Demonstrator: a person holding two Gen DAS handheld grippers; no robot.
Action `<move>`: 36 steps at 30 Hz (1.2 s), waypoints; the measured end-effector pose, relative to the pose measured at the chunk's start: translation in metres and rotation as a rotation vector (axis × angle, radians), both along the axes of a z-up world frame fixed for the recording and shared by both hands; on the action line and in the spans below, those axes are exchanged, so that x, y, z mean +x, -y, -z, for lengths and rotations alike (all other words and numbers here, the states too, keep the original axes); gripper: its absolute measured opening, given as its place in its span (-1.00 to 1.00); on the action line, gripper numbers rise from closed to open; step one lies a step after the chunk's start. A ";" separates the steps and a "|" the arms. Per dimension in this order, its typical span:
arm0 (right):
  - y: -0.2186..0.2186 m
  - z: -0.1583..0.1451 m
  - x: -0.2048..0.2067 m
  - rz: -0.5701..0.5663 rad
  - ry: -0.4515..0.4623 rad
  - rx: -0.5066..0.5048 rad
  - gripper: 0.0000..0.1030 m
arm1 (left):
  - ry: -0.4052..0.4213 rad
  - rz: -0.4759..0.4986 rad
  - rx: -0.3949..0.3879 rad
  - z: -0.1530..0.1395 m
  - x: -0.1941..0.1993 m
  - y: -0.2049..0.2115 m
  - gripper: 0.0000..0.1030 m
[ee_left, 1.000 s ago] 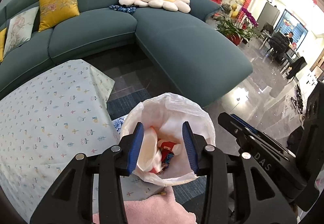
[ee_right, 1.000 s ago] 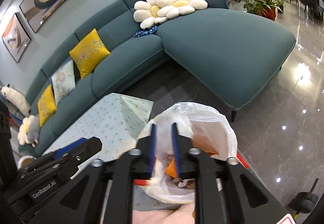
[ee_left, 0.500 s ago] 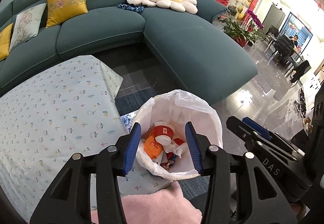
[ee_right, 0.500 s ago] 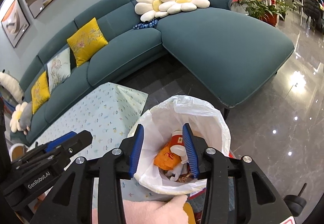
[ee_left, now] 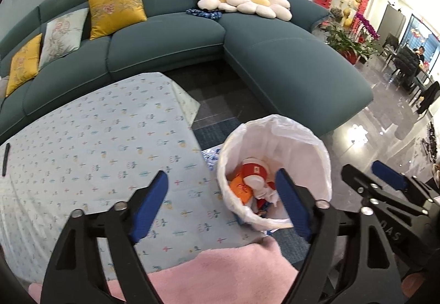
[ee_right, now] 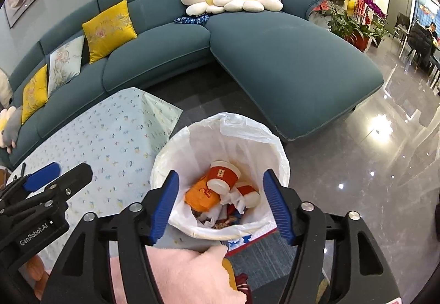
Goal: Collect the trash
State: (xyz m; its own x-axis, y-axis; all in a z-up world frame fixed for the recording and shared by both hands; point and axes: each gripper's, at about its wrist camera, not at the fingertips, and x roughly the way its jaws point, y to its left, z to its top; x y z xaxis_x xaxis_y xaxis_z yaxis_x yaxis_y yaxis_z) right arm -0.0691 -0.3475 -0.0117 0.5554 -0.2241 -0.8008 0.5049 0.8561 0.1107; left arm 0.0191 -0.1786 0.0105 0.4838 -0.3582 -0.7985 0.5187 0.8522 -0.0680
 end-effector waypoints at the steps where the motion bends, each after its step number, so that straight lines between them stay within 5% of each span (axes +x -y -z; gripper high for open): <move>1: -0.001 0.000 0.000 -0.003 -0.004 -0.005 0.25 | 0.004 -0.004 0.005 0.000 0.000 -0.001 0.52; 18: -0.009 0.023 0.011 -0.033 -0.083 0.009 0.76 | -0.043 -0.042 0.036 0.024 0.015 -0.008 0.55; 36: -0.012 0.042 0.021 -0.042 -0.126 -0.026 0.76 | -0.094 -0.057 0.065 0.048 0.027 -0.003 0.72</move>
State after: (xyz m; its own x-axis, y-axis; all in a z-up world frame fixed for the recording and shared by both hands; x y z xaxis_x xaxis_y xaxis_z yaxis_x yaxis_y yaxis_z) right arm -0.0481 -0.3356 -0.0539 0.4606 -0.2239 -0.8589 0.4767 0.8787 0.0265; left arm 0.0461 -0.1754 -0.0376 0.4240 -0.2781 -0.8619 0.4629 0.8845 -0.0577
